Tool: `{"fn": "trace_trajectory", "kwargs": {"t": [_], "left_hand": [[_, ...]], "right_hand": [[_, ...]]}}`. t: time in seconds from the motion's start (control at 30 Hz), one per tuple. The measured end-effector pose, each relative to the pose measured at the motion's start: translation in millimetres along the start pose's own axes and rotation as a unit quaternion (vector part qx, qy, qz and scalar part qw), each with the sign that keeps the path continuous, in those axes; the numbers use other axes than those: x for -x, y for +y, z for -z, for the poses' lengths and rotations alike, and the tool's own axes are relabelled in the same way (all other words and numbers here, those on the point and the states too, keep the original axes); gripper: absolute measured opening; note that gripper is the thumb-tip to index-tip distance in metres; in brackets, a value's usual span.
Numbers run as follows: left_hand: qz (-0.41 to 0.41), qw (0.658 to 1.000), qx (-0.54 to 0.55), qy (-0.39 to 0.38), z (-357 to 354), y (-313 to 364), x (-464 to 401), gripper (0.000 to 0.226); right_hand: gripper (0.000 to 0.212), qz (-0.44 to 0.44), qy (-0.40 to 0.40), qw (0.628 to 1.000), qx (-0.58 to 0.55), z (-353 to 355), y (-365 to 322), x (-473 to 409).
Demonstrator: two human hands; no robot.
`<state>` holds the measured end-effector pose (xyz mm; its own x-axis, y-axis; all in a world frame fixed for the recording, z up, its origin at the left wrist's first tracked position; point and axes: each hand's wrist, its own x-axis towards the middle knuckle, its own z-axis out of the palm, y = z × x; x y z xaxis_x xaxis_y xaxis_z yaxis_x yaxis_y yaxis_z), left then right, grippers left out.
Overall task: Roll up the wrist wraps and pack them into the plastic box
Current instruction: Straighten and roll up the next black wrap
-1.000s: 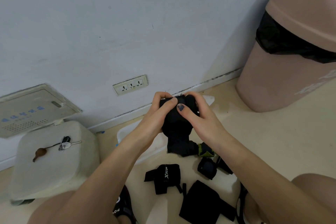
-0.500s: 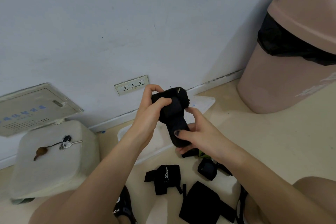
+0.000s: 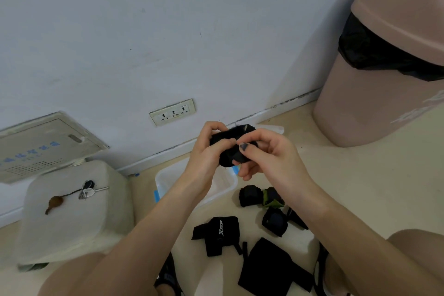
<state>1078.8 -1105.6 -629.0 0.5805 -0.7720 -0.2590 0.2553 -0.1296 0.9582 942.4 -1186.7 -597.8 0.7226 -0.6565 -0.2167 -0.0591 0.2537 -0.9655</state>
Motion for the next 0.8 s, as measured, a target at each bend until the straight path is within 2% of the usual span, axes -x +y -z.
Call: {"fn": "trace_trajectory", "kwargs": {"t": [0.13, 0.3, 0.37, 0.47, 0.6, 0.7, 0.8], "left_hand": [[-0.003, 0.999, -0.019, -0.032, -4, -5, 4, 0.017], [-0.003, 1.000, -0.017, -0.019, 1, -1, 5, 0.019], [-0.006, 1.000, -0.014, -0.026, 3, 1, 7, 0.019], [0.002, 0.999, -0.016, -0.044, 2, 0, 13, 0.019], [-0.008, 0.998, -0.032, -0.044, -2, -4, 18, 0.016], [-0.017, 0.997, -0.055, -0.059, -4, -4, 19, 0.022], [-0.027, 0.995, -0.066, -0.072, -5, -3, 20, 0.015]], "right_hand": [[0.014, -0.008, -0.017, 1.000, 0.024, 9, -1, -2], [0.045, 0.001, -0.115, 0.991, 0.060, 18, -3, -1], [0.038, 0.008, -0.124, 0.989, 0.075, 18, 0, -2], [0.012, 0.035, -0.091, 0.990, 0.099, 17, -1, -3], [0.013, 0.113, -0.034, 0.980, 0.159, 21, -2, -4], [0.016, 0.204, 0.010, 0.938, 0.279, 21, 6, -5], [0.013, 0.258, 0.051, 0.911, 0.317, 20, 11, -7]]}}
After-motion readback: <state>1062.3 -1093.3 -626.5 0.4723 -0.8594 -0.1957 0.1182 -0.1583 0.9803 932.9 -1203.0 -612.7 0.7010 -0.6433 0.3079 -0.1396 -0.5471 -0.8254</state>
